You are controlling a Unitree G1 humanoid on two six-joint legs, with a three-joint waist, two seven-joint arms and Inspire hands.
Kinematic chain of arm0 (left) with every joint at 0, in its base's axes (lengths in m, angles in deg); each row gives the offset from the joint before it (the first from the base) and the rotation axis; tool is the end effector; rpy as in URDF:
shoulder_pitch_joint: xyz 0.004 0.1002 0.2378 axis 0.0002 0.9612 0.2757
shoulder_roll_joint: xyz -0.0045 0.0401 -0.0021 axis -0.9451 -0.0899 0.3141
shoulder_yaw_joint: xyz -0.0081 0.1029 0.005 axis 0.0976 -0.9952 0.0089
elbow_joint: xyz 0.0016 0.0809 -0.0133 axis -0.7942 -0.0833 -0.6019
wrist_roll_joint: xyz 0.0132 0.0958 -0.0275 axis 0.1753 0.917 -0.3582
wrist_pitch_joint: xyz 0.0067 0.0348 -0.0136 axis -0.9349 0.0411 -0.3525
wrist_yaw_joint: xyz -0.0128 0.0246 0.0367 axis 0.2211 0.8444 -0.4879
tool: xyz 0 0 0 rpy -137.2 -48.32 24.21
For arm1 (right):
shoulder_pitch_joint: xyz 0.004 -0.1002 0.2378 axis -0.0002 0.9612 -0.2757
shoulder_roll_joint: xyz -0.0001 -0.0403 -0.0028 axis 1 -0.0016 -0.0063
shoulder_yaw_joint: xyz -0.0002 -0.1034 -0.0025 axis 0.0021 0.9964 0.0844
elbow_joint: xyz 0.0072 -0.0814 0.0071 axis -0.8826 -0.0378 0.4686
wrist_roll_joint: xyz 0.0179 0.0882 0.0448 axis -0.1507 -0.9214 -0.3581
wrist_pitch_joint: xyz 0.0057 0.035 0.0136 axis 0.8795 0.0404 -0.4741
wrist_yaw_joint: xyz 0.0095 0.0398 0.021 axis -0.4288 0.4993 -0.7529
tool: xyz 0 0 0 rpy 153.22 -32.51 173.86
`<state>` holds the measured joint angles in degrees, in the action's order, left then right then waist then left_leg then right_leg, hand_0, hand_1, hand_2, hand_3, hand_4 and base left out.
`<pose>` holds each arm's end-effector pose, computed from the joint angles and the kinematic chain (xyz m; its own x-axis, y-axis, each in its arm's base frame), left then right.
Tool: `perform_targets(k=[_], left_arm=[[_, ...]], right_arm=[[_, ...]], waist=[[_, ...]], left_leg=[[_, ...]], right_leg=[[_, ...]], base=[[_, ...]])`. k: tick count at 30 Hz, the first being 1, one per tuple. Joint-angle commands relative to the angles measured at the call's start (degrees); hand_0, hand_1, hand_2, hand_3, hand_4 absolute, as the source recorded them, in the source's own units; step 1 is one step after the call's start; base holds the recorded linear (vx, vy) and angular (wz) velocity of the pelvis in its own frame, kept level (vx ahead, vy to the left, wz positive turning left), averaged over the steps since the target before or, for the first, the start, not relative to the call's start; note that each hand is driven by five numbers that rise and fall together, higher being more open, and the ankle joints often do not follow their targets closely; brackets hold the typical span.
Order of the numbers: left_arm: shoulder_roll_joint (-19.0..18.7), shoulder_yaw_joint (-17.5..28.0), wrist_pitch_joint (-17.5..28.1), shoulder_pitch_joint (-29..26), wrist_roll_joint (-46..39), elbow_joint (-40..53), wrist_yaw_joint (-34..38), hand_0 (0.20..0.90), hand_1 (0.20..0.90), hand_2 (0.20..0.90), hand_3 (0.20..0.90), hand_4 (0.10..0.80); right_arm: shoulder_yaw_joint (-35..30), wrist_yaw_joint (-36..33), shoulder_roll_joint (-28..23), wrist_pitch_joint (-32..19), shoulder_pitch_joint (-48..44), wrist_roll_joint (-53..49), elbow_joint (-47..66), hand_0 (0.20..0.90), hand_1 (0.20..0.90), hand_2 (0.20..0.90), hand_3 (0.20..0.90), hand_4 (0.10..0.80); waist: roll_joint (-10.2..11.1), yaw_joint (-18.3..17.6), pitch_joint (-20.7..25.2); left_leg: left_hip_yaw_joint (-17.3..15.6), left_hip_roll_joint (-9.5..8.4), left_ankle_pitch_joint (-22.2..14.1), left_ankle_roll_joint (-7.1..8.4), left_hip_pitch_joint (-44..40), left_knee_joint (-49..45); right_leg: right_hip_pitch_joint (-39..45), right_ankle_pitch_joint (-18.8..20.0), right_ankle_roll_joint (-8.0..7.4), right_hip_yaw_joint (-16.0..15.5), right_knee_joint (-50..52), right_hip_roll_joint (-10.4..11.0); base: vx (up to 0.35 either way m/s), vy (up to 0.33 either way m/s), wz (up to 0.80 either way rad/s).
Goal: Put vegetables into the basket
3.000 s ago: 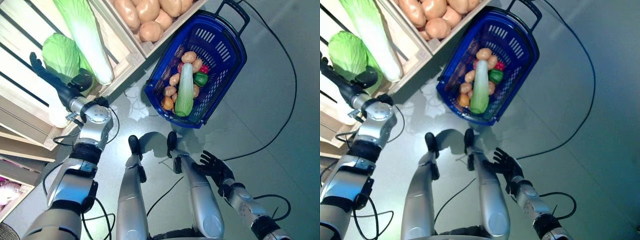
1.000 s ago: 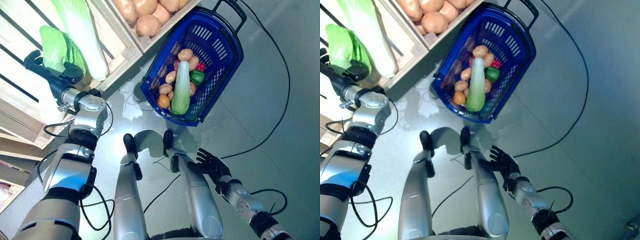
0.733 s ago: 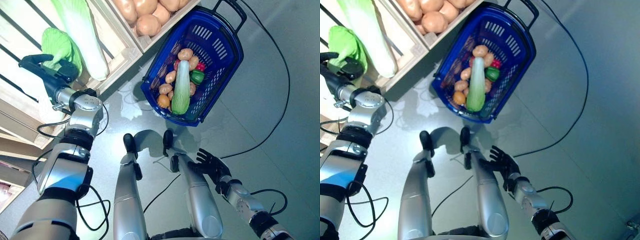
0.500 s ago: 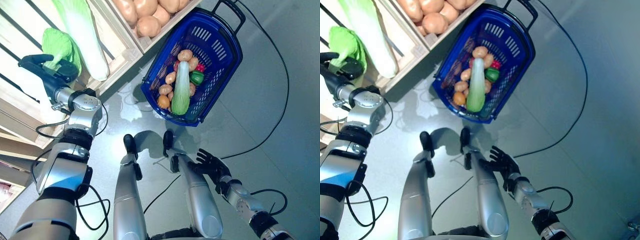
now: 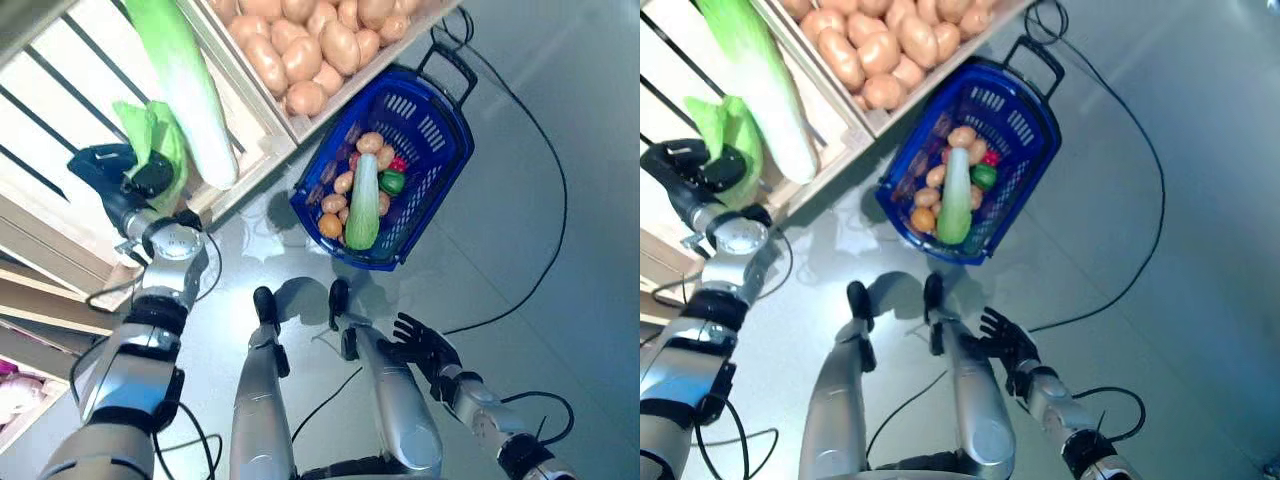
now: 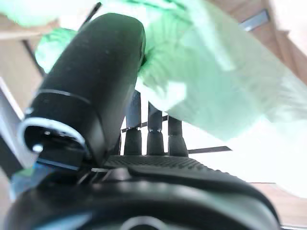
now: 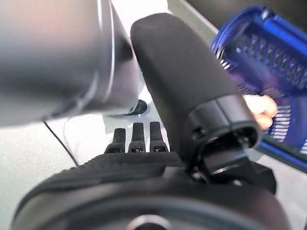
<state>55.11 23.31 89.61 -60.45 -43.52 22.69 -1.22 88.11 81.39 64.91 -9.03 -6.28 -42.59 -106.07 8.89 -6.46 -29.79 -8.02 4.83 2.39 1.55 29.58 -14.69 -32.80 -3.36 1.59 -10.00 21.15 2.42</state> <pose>0.3227 0.2457 0.1379 0.5378 0.8087 0.2383 -0.8323 0.5543 -0.0030 0.1828 -0.1801 -0.0473 0.8173 0.1575 -0.5543 -0.0230 0.9701 0.2417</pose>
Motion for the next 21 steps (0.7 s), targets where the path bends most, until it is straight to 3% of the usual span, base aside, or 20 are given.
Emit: perform_targets(k=[1,2,8,14,21], left_arm=[[3.9,2.7,9.7,2.5,2.6,13.0,-6.6,0.3,0.3,0.3,0.3,0.4],[4.8,4.0,11.6,6.0,2.1,18.0,-9.7,0.3,0.3,0.3,0.3,0.4],[8.1,5.8,16.3,14.5,-5.2,26.7,-18.0,0.3,0.3,0.3,0.3,0.4],[11.4,6.2,16.9,21.8,-11.4,33.5,-25.0,0.3,0.3,0.3,0.3,0.4],[13.8,6.8,16.4,26.3,-20.4,37.7,-35.5,0.3,0.3,0.3,0.3,0.4]], right_arm=[[-3.8,0.9,-1.2,-2.9,5.2,2.9,2.8,0.9,0.9,0.9,0.9,0.8],[-5.0,0.5,-0.3,-3.3,5.5,3.1,1.8,0.9,0.9,0.9,0.9,0.8],[-8.2,0.0,1.6,-3.8,5.9,4.1,-1.9,0.9,0.9,0.9,0.9,0.8],[-11.2,-0.7,2.7,-3.3,7.3,5.1,-4.5,0.9,0.9,0.9,0.9,0.8],[-13.3,-0.8,3.7,-3.0,9.1,7.2,-6.2,0.9,0.9,0.9,0.9,0.8]], waist=[[-3.1,1.9,0.0],[-3.6,3.0,0.0],[-5.5,5.4,3.5],[-6.9,6.9,7.7],[-7.7,7.3,11.9]], left_leg=[[0.7,-1.56,-0.4,1.66,-0.5,0.6],[1.0,-2.08,-0.2,1.62,-3.6,2.7],[2.2,-3.55,0.1,1.44,-9.9,7.9],[3.4,-4.45,0.6,1.01,-16.4,13.0],[3.9,-5.0,0.5,0.24,-21.8,16.3]], right_leg=[[7.6,0.0,-1.72,-1.1,-7.2,-0.1],[11.1,0.4,-2.05,-2.0,-9.5,0.4],[17.4,1.2,-3.1,-3.7,-13.7,1.5],[24.1,2.1,-4.12,-5.1,-17.8,2.2],[28.6,3.1,-5.0,-5.9,-20.1,2.6]], base=[[-0.01,-0.042,0.13],[-0.005,-0.042,0.08],[0.019,0.006,0.23],[0.058,0.047,0.14],[0.062,0.058,0.05]])
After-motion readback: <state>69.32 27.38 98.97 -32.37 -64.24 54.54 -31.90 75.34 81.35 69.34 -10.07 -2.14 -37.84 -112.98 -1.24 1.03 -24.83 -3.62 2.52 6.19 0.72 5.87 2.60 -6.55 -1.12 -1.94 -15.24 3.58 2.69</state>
